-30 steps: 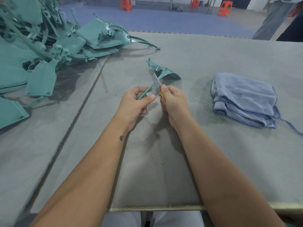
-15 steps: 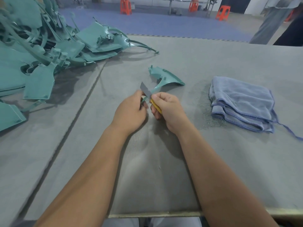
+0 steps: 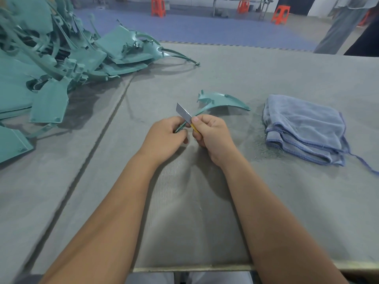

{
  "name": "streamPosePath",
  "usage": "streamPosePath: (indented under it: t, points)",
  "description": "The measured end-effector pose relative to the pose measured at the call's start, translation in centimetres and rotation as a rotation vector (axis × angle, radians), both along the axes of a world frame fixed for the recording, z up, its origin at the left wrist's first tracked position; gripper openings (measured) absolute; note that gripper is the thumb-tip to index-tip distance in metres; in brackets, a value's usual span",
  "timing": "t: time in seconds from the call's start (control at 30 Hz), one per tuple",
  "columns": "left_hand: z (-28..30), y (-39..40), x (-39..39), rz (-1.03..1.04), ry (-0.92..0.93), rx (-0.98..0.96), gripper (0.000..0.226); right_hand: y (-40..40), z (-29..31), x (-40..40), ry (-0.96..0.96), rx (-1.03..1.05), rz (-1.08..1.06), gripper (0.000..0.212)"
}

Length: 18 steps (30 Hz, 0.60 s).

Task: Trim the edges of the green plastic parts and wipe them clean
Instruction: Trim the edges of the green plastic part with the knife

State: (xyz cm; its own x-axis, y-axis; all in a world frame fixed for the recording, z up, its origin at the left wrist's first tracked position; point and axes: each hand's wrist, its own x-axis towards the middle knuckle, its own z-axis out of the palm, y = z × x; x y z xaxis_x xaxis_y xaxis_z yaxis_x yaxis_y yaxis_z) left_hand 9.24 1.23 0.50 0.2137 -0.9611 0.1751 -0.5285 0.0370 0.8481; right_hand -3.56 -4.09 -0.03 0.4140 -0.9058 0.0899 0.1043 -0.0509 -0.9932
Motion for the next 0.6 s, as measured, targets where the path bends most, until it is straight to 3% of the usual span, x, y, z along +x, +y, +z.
streamPosePath:
  t: [0.1, 0.2, 0.27, 0.37, 0.6]
  points:
    - [-0.1, -0.2, -0.2, 0.029, -0.01, 0.0, 0.029, 0.0, 0.1, 0.0, 0.027, -0.006, 0.014, 0.028]
    - [0.0, -0.3, -0.7, 0.023, 0.181, 0.031, 0.027, 0.0, 0.3, -0.2, 0.042, -0.001, 0.023, 0.03]
    - [0.0, -0.4, -0.9, 0.013, 0.295, 0.011, 0.041, 0.0, 0.4, -0.2, 0.047, 0.006, 0.017, 0.03]
    - [-0.2, -0.3, -1.2, -0.035, 0.285, -0.075, 0.05, 0.2, 0.6, 0.0, 0.041, 0.004, -0.006, 0.027]
    - [-0.4, -0.5, -1.3, -0.009, 0.299, -0.121, 0.041, 0.7, 1.0, 0.1, 0.024, -0.017, -0.022, 0.03]
